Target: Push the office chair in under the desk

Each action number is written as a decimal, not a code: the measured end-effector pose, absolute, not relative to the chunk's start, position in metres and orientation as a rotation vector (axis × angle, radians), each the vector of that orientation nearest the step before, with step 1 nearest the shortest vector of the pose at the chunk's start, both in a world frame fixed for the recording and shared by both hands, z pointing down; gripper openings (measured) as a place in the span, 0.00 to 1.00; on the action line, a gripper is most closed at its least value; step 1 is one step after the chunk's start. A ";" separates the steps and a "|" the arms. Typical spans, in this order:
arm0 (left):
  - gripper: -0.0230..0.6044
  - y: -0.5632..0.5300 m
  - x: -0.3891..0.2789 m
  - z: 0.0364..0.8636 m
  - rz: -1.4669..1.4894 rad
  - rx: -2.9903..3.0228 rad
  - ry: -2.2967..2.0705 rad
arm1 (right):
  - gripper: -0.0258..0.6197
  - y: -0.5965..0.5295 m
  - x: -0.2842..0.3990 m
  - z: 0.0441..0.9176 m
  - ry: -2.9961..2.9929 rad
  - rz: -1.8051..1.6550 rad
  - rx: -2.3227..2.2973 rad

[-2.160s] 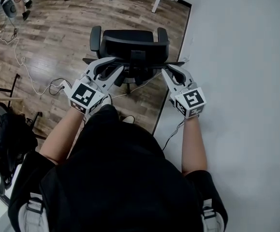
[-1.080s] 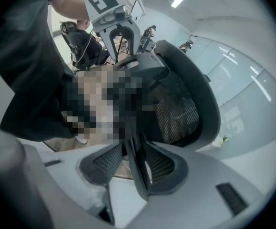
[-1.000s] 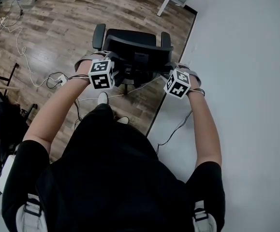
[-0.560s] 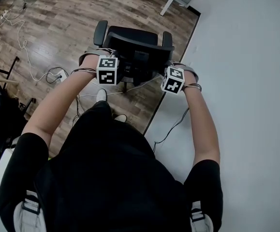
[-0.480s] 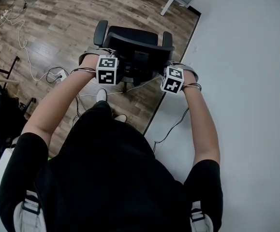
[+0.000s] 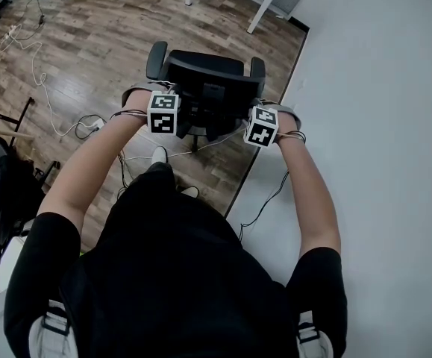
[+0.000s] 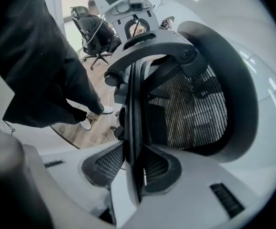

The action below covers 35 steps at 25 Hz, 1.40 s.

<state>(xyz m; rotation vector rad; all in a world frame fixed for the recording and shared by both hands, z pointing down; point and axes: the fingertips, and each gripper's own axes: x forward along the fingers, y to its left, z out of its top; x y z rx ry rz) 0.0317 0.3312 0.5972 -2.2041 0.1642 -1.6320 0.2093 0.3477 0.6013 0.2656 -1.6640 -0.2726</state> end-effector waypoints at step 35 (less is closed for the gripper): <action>0.20 0.137 -0.001 0.596 -1.636 -2.272 0.154 | 0.21 0.178 0.178 0.602 -1.673 -0.225 0.366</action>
